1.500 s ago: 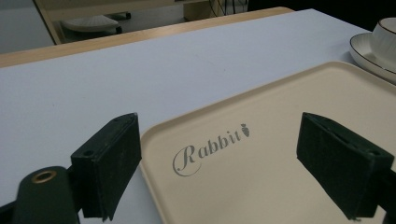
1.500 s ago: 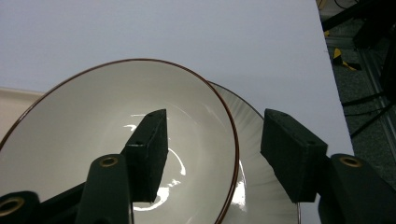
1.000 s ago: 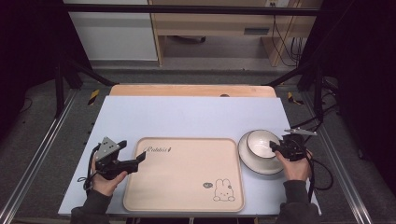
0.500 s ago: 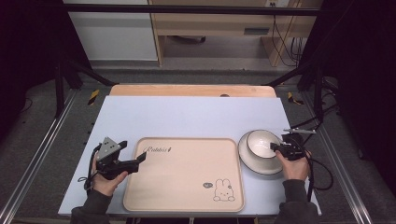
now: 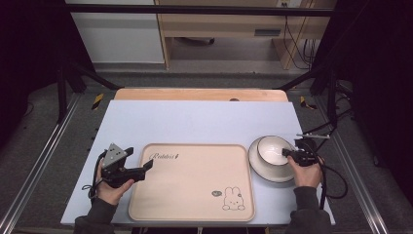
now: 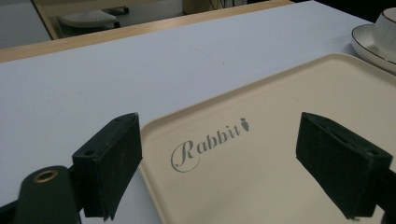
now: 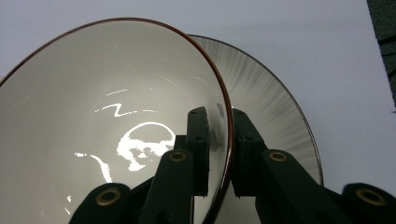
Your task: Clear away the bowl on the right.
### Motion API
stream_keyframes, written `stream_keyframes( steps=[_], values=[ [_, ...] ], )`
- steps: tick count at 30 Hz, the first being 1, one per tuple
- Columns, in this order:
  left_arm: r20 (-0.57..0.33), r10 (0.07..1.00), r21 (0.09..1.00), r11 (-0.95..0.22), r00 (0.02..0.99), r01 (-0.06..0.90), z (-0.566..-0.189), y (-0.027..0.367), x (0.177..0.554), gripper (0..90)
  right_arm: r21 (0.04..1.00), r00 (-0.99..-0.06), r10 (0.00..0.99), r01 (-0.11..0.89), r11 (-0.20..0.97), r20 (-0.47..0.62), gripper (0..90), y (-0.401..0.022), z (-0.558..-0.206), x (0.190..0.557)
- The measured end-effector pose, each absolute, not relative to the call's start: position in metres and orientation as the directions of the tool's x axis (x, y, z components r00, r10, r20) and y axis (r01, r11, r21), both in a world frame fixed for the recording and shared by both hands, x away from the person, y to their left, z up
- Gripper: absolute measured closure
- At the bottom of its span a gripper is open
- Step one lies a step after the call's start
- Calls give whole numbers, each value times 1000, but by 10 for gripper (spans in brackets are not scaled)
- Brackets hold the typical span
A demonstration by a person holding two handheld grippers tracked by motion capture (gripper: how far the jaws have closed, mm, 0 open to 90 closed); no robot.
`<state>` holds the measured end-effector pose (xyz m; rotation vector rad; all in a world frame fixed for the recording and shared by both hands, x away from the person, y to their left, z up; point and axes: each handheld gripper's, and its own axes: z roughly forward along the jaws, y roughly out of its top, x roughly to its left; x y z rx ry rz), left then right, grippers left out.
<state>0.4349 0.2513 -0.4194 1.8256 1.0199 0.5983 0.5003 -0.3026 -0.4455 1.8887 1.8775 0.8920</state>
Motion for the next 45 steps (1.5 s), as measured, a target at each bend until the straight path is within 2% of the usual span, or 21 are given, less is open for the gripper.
stream_keyframes(
  steps=[23,45],
  values=[
    [-27,846,893,-219,533,393,-419,252,435,143,645,-53,981,759,-83,189,824,-301,-443,498],
    [-30,848,892,-215,528,397,-419,253,436,145,676,-86,980,735,-60,181,819,-297,-434,492]
  ],
)
